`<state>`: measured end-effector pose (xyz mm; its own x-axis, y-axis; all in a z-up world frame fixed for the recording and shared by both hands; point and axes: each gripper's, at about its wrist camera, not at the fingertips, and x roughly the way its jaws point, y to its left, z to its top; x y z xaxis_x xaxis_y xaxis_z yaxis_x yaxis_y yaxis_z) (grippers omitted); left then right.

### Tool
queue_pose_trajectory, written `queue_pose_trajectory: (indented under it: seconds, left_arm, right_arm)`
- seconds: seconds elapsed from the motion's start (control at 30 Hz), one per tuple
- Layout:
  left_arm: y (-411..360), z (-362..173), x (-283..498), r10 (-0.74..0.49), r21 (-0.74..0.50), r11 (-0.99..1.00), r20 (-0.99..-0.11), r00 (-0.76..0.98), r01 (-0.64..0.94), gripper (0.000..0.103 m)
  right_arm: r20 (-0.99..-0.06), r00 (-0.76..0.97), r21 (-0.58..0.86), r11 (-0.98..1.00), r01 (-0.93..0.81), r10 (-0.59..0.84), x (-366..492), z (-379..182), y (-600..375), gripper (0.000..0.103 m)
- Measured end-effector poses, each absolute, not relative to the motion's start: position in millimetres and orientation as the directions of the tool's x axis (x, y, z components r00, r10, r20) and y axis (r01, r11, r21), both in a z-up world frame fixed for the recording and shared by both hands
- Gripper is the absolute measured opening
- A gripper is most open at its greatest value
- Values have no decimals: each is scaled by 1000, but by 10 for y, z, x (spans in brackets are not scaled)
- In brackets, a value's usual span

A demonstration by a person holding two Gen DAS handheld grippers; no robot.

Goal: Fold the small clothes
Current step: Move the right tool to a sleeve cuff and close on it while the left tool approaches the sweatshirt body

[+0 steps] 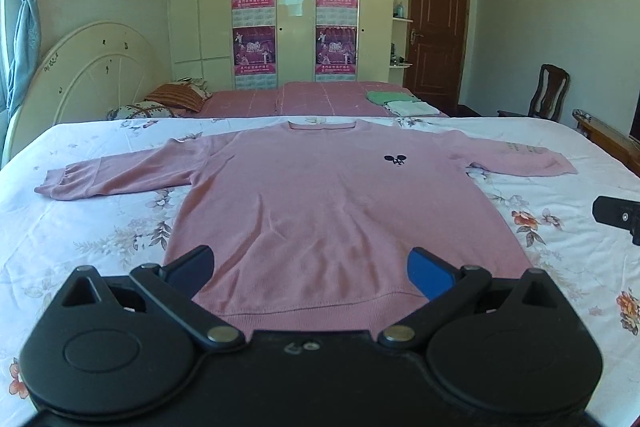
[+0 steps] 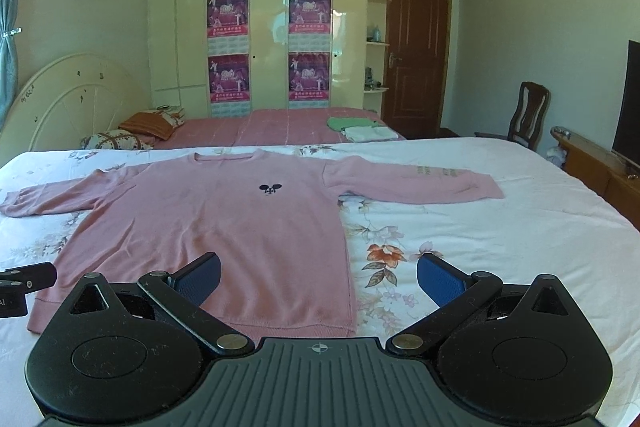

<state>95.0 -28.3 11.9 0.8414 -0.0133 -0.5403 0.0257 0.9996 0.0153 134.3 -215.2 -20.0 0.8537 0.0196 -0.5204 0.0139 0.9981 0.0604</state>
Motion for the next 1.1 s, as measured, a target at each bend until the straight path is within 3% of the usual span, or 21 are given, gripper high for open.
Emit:
queue_pose_trajectory:
  seconds: [0.37,0.53,0.77,0.8,0.87,0.97,1.03,1.07,1.1]
  left_arm:
    - [-437,124,1784,-26,14,999,-524,851,39,96]
    - [-544,56,2189,18,54,998,-520,854,13,98]
    - [-599,-174,2769,-27,-7,1000,-557,830,28,96]
    - [-613,-210,2857,-31,-13,999,-559,828,29,96]
    - [-687,-262,3033,-28,-7,1000,-557,830,30,96]
    - [-782,-331,3303,-32,0,999,-552,833,38,90]
    - [-827,-383,3477,-34,4,999,-557,830,43,78]
    - [-841,-414,3574,-34,5,999,-560,828,45,74]
    - [-860,-444,3649,-32,8,999,-562,827,44,73]
  right_arm:
    - [-557,829,123,992,16,55,2257,-297,-2459,103]
    - [-555,829,151,988,19,69,2679,-397,-2608,103]
    - [-550,833,166,985,52,49,3229,-617,-2867,102]
    - [-549,835,164,985,60,41,3320,-659,-2924,99]
    - [-558,829,166,983,83,25,3493,-736,-3043,76]
    - [-560,829,184,975,125,-1,3751,-824,-3274,75]
    - [-548,836,185,972,144,-20,3912,-884,-3448,75]
    - [-548,836,186,970,157,-31,3989,-923,-3535,70]
    - [-554,832,191,967,171,-38,4077,-973,-3646,58]
